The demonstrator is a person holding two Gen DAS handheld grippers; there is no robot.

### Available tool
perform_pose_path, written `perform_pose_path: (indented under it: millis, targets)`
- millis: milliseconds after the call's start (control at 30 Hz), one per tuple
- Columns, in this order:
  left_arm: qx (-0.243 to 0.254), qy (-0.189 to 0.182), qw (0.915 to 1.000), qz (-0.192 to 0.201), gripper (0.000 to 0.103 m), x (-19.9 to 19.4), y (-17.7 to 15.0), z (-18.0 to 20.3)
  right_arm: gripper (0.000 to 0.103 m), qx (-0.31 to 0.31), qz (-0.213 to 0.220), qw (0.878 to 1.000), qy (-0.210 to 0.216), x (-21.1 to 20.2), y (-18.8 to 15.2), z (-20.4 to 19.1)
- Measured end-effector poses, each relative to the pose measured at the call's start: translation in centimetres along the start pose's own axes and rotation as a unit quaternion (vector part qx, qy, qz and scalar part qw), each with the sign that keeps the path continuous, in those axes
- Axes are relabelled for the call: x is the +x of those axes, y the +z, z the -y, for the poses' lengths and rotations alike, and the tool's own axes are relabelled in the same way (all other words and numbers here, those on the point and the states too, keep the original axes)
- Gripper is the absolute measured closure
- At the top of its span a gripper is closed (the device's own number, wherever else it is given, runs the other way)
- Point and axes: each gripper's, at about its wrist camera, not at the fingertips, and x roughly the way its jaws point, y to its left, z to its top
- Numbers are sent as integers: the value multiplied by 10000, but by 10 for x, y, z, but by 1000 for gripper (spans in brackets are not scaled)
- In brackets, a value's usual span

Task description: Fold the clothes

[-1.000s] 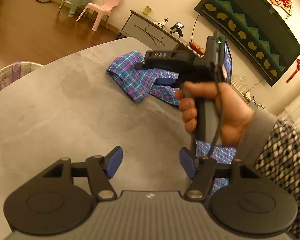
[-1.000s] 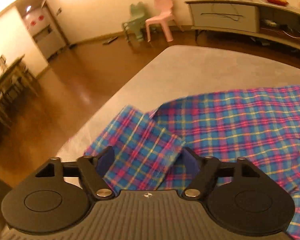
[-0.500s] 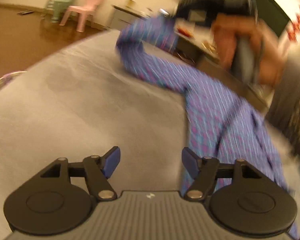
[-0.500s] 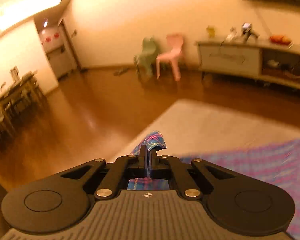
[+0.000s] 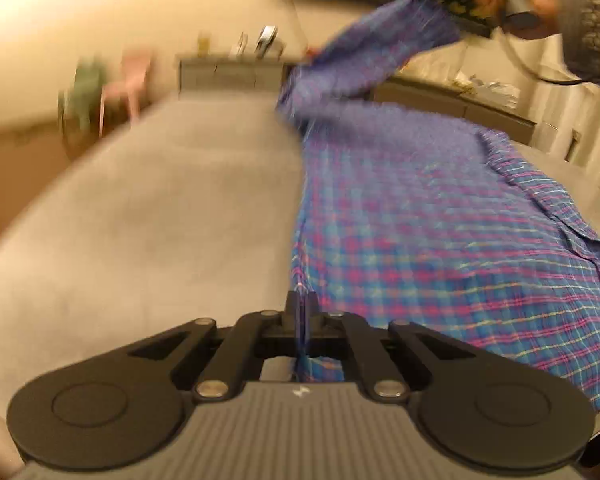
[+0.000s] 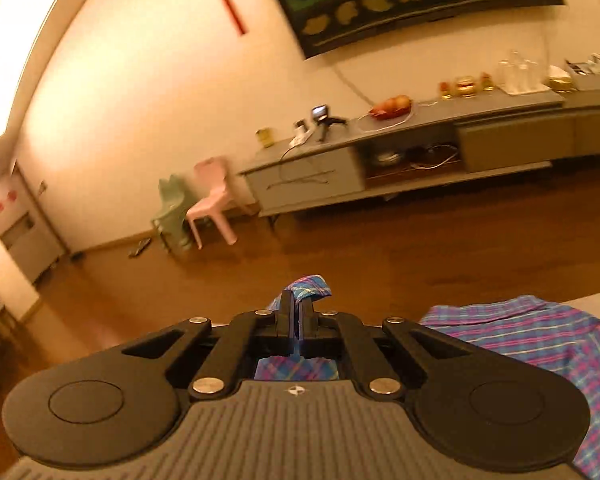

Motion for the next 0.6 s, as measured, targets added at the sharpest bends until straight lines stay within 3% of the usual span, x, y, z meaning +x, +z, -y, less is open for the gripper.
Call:
perform_pose_path:
  millis: [67, 167, 267, 333, 467, 600]
  targets:
    - [344, -127, 9990, 274, 102, -16, 3, 22, 103, 217, 155, 9996, -6, -14, 7, 24]
    - [891, -493, 9943, 305, 102, -27, 4, 60, 103, 598, 423, 9973, -102, -39, 19, 70]
    - [1349, -758, 9879, 33, 98, -19, -6, 90, 103, 957, 588, 9930, -362, -62, 20, 124]
    - [1611, -968, 9820, -198, 85, -10, -13, 106, 103, 1165, 631, 9894, -590, -76, 11, 159]
    - [1738, -1331, 9748, -430, 82, -4, -19, 114, 103, 1525, 743, 9793, -1108, -94, -16, 211]
    - [1412, -1903, 9712, -269, 61, -18, -2, 97, 103, 1675, 752, 9751, -1241, -102, -43, 234]
